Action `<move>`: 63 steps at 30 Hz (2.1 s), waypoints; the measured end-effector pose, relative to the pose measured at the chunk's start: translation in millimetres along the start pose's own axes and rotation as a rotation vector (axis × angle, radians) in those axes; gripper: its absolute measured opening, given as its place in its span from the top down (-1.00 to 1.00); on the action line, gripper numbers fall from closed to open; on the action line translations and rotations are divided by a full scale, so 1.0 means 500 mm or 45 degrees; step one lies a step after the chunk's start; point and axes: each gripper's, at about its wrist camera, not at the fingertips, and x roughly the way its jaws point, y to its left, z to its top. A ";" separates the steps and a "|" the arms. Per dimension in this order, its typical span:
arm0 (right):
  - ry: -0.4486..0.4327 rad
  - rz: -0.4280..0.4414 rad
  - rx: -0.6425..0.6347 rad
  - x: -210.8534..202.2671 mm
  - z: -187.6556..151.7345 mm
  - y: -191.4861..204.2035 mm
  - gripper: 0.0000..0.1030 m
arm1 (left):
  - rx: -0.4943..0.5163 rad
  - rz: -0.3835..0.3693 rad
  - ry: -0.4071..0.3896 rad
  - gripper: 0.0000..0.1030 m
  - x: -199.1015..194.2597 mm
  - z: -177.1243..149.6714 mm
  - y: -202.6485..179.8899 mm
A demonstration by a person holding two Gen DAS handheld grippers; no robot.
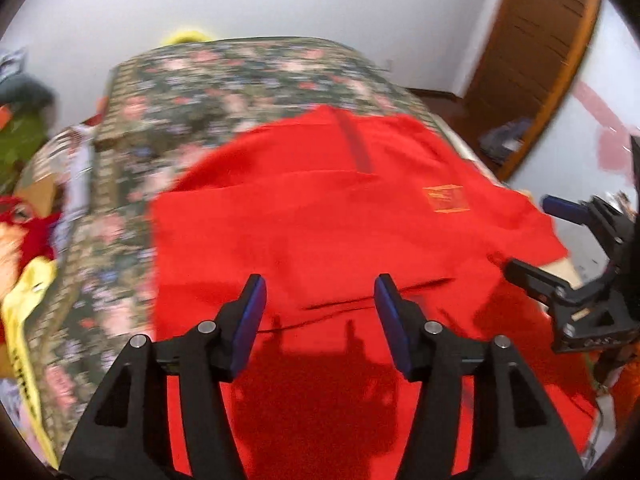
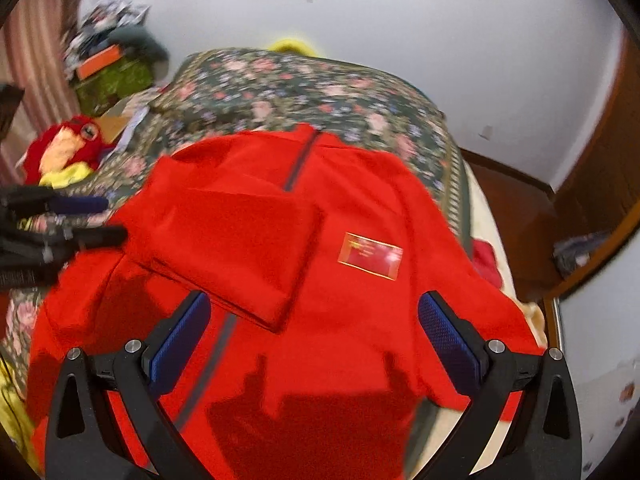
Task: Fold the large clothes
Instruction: 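Reach the right tool to the other sleeve and grasp it, then fold the held sleeve across the jacket front with the right tool, release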
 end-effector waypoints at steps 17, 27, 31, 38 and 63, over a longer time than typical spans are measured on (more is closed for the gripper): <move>0.178 0.091 -0.290 0.215 0.037 0.226 -0.75 | -0.231 0.208 0.208 -0.07 0.154 -0.141 0.283; 0.123 0.158 -0.152 0.215 0.053 0.199 0.50 | -0.165 0.320 0.216 -0.40 0.219 -0.128 0.264; 0.125 0.297 -0.012 0.197 0.054 0.169 0.69 | -0.214 0.352 0.195 -0.55 0.231 -0.120 0.279; 0.011 0.294 0.120 0.142 0.058 0.120 0.87 | -0.339 0.403 0.188 -0.57 0.231 -0.120 0.311; 0.079 0.037 0.672 0.037 -0.133 -0.202 0.87 | -0.504 0.548 0.176 -0.57 0.139 -0.126 0.310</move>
